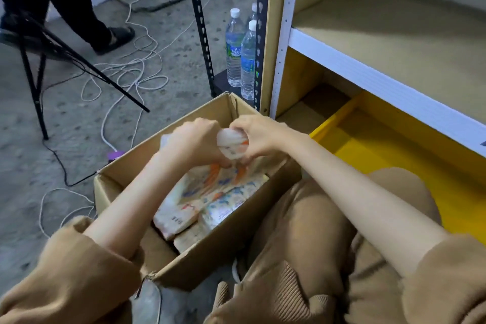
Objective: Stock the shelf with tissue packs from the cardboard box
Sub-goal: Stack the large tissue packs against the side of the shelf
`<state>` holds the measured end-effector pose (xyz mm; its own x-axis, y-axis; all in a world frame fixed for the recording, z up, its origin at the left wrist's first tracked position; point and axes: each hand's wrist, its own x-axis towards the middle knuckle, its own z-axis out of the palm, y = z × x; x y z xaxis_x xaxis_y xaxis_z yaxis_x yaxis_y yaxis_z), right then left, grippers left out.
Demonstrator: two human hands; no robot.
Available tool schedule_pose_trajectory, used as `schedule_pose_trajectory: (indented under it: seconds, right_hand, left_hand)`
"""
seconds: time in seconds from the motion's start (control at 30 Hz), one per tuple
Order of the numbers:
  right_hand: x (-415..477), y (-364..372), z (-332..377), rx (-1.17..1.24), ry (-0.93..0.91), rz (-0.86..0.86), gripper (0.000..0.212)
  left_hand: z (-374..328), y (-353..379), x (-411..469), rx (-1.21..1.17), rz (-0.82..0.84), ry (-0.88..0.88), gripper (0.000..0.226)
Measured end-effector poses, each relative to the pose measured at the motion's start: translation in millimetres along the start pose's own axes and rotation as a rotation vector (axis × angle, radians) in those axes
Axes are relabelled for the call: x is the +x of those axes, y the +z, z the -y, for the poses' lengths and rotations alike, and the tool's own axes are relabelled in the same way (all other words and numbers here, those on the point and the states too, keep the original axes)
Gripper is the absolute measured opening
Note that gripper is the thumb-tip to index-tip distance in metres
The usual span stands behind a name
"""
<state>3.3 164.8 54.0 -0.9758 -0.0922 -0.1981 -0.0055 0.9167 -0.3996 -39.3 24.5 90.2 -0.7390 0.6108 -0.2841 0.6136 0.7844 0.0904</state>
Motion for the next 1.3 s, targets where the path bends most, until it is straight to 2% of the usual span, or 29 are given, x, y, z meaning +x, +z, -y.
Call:
schedule_pose_trajectory:
  seconds: [0.07,0.23,0.33,0.43,0.6,0.73,0.97,1.03,1.17,1.3]
  right_hand:
    - [-9.8,-39.3,8.3,-0.032,-0.016,-0.109,0.053]
    - [-45.7,-136.0,12.4,-0.113,0.028,-0.372,0.057]
    - [-71.7,-179.7,-4.1,-0.196,0.112,-0.46,0.066]
    - [-97.8,-209.2,-35.4,-0.291,0.226,-0.506,0.068]
    - [-136.8,-231.2,-104.7,-0.37,0.428,-0.473,0.059]
    - [-158.9,-232.9,-151.2,-0.393,0.547,-0.447,0.047]
    - [-160.4,-227.9,-204.9,-0.244,0.613,-0.41,0.056]
    - [-159.5,-227.3,-208.8,-0.214,0.612,-0.45,0.055]
    - [-167.9,-210.0,-212.1,-0.181,0.648,-0.633,0.045]
    - [-180.5,-171.2,-221.4,-0.141,0.737,-0.774,0.035]
  left_hand:
    - [-6.4,-36.5,-4.5,0.006,-0.092,0.043,0.056]
    - [-42.1,-120.4,-12.9,-0.01,-0.355,0.163,0.061]
    - [-76.3,-146.6,2.3,-0.06,-0.473,0.289,0.062]
    - [-121.0,-155.0,30.9,-0.115,-0.517,0.402,0.064]
    - [-205.5,-143.5,77.5,-0.221,-0.5,0.563,0.06]
    - [-257.1,-125.4,113.7,-0.258,-0.423,0.628,0.059]
    - [-287.7,-125.9,159.6,-0.202,-0.185,0.619,0.055]
    - [-285.9,-134.2,171.0,-0.176,-0.115,0.597,0.054]
    - [-281.2,-145.3,189.3,-0.196,-0.05,0.546,0.051]
    - [-278.6,-144.9,197.2,-0.178,-0.103,0.501,0.051]
